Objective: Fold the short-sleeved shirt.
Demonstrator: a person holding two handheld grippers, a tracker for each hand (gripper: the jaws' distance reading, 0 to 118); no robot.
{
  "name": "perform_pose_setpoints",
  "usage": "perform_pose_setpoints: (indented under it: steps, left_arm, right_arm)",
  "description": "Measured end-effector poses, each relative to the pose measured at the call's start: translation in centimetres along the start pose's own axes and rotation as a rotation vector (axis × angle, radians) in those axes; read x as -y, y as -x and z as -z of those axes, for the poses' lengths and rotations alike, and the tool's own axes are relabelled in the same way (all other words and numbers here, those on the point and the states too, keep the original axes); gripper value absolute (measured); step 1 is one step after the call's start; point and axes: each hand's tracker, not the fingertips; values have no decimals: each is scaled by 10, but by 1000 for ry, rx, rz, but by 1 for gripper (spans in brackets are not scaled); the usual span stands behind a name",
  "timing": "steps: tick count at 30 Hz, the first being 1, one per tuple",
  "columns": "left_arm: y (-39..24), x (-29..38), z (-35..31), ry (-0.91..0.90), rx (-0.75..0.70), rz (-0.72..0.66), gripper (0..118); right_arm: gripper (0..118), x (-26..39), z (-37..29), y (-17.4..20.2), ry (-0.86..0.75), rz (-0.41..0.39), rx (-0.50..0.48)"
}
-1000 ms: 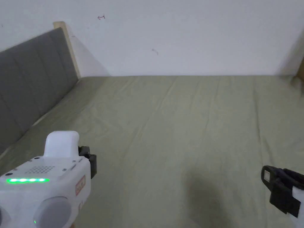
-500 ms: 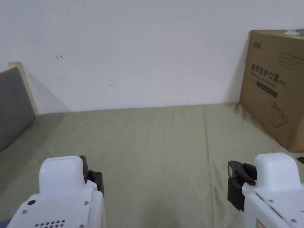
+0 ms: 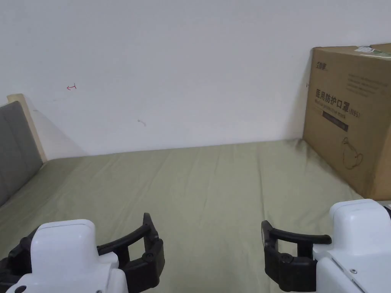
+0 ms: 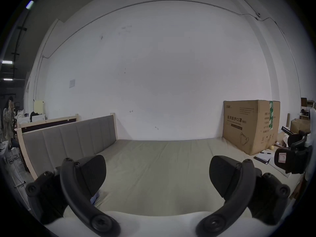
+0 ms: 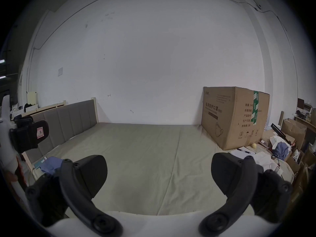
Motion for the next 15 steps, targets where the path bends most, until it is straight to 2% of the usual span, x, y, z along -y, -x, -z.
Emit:
perform_pose_setpoints:
  steps: [4, 10, 13, 15]
  left_arm:
    - [1, -6, 5, 50, 91, -8, 118]
    - [17, -8, 7, 177, 217, -170, 118]
    - [17, -9, 4, 274, 152, -195, 118]
    - [11, -11, 7, 365, 75, -157, 118]
  right_arm:
    - [118, -7, 0, 1, -21, -4, 6]
    - [118, -9, 0, -2, -19, 21, 6]
    - [118, -8, 2, -5, -1, 29, 16]
    - [118, -7, 3, -7, 7, 46, 13]
